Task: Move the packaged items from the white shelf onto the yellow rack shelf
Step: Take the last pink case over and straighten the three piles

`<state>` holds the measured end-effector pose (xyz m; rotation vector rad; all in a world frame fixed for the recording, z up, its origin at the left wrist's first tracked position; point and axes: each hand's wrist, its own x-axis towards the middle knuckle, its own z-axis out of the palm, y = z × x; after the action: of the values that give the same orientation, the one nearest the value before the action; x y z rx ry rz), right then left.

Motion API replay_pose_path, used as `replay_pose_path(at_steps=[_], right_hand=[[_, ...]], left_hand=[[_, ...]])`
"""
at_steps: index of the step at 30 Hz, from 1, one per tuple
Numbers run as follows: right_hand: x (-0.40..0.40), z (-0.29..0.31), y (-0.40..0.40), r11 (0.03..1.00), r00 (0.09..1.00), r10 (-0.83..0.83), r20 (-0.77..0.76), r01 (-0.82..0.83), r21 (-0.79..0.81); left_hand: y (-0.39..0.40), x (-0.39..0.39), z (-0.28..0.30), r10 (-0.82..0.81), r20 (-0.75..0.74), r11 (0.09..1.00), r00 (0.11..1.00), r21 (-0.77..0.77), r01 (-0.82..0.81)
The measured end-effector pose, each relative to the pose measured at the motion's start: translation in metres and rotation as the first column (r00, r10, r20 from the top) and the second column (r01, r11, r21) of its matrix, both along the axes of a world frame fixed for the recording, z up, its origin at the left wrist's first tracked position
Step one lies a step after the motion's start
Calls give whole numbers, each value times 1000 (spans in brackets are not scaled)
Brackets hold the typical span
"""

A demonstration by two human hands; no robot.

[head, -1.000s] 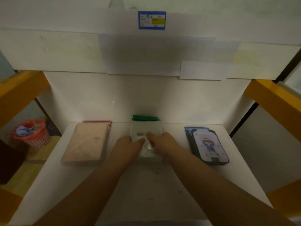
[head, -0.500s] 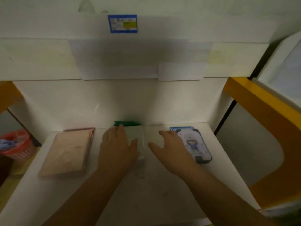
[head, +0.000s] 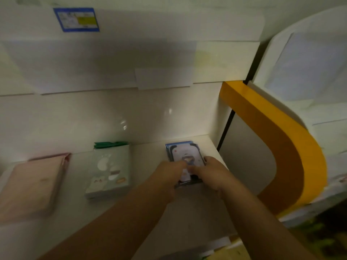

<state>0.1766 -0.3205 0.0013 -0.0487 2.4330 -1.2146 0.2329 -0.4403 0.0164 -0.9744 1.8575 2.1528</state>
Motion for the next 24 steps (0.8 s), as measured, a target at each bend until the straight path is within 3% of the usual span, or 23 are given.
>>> replay_pose_path(at_steps=[4,9,12,14,17,24], right_hand=[[-1,-3,8,991,998,-27,63,35,-129],[11,-11,11,965,1000,-5,11,8,-261],[20,-13,12,965,997,7,-77,-27,-262],[22,-14,20,950,994,59,-91,-84,-301],[26,-12,29,930,991,107,-84,-129,-344],[31,-5,28,908,951,143,-273,-236,-347]], left_hand=[[-2,-10,-2,26,38,997,999,71,-29],[-1,-3,-2,20,23,992,1000,121,-22],[-8,6,-6,-43,-152,998,987,-58,34],[-13,16,-5,-135,-219,960,966,-271,73],[-19,26,-10,-262,-280,883,924,-456,112],[-16,38,-26,-348,-479,803,806,-596,-9]])
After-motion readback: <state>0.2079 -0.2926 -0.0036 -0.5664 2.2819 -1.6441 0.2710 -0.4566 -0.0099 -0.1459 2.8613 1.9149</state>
